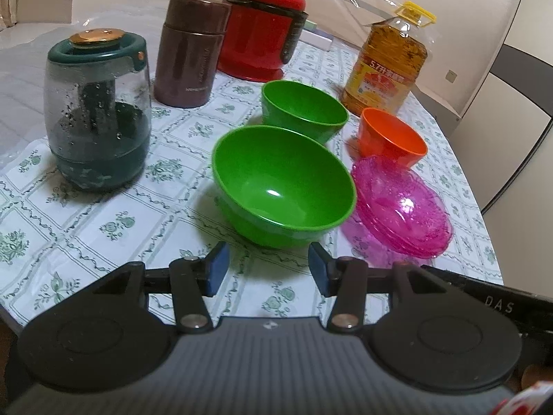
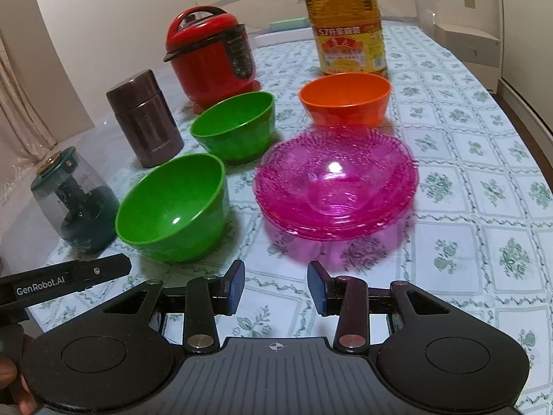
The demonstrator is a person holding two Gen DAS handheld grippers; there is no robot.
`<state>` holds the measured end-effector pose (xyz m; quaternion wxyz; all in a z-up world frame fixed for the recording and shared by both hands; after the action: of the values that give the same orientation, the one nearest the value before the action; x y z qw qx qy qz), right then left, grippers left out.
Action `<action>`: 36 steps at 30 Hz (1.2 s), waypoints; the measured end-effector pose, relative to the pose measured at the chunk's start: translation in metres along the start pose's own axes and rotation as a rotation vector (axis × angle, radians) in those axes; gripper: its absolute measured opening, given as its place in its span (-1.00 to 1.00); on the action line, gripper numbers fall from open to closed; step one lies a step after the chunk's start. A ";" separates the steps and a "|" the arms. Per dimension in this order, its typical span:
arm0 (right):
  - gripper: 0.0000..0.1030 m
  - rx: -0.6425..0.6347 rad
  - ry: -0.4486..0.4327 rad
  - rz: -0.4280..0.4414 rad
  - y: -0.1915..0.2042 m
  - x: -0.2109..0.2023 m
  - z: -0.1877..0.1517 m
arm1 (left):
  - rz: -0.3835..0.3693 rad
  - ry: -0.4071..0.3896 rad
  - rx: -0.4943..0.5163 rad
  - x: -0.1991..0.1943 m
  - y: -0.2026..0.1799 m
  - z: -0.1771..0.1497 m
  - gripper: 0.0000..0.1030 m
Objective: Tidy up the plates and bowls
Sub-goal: 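Move both grippers toward the large green bowl, then close both grippers on the rim of the large green bowl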
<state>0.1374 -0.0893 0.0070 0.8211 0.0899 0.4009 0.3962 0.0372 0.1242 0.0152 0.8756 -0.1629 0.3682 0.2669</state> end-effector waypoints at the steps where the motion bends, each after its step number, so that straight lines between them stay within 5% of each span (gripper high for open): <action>1: -0.21 -0.003 0.001 0.002 0.002 0.002 0.001 | 0.002 -0.002 -0.002 0.000 0.002 0.001 -0.10; 17: -0.21 -0.041 0.003 0.037 0.031 0.042 0.025 | -0.004 0.023 -0.076 0.033 0.039 0.041 0.02; 36: -0.22 -0.024 0.045 0.034 0.031 0.103 0.042 | -0.036 0.029 -0.025 0.084 0.046 0.060 -0.38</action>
<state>0.1878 0.0131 -0.0109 0.8060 0.0778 0.4130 0.4169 0.0925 0.2191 -0.0099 0.8727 -0.1845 0.3744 0.2533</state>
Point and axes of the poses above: each gripper's, at about its wrist camera, not at the fingertips, and x roughly the way its jaws point, y to its left, z to its top, the point moved 1 cm from there along x, roughly the way its jaws point, and after that the axes turned 14 degrees about z, right-handed, at the moved point
